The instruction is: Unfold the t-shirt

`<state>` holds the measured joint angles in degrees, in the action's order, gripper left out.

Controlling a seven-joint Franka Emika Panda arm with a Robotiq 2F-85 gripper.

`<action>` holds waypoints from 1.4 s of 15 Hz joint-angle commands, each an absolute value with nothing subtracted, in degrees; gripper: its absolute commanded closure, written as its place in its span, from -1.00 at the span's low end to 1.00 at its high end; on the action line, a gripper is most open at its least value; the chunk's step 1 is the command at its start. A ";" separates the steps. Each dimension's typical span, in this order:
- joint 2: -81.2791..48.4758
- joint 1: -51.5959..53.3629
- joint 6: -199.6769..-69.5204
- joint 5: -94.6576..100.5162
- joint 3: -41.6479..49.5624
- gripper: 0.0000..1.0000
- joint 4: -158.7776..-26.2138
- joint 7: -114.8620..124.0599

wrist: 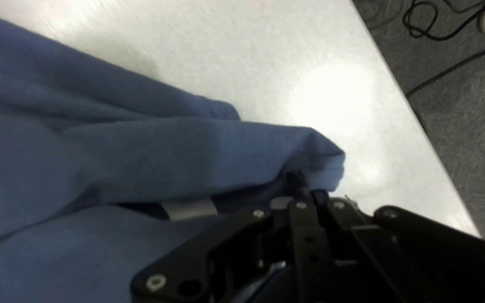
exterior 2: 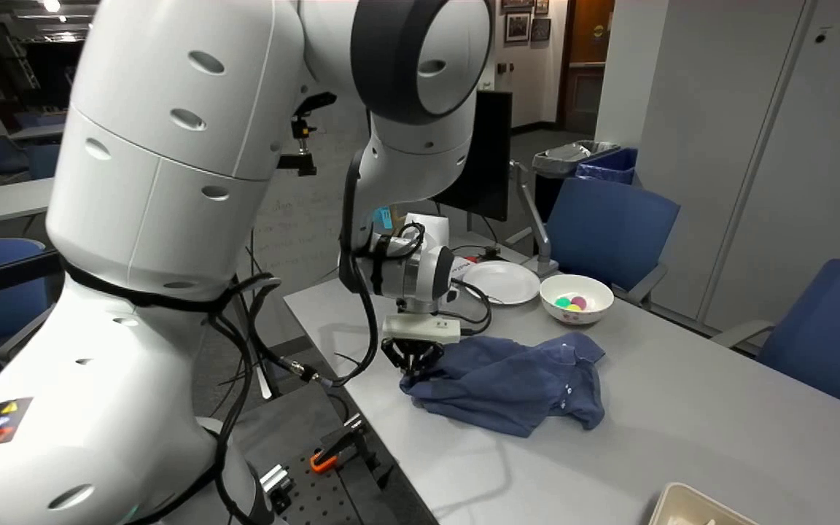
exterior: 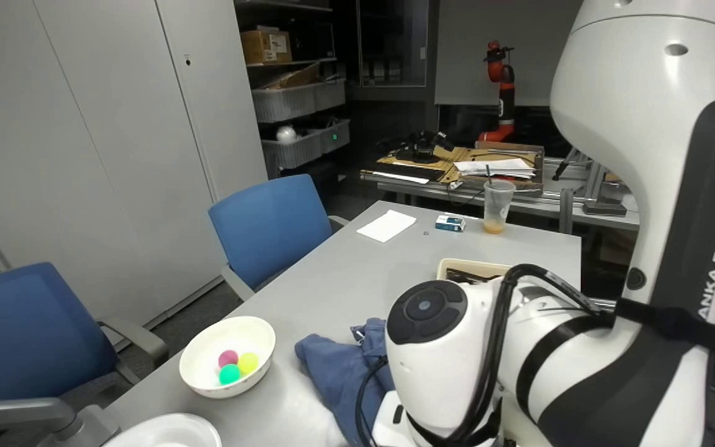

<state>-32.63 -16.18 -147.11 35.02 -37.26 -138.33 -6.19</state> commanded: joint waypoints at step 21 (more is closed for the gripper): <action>-14.11 3.19 -134.48 4.49 -21.06 -1.00 -138.89 -26.53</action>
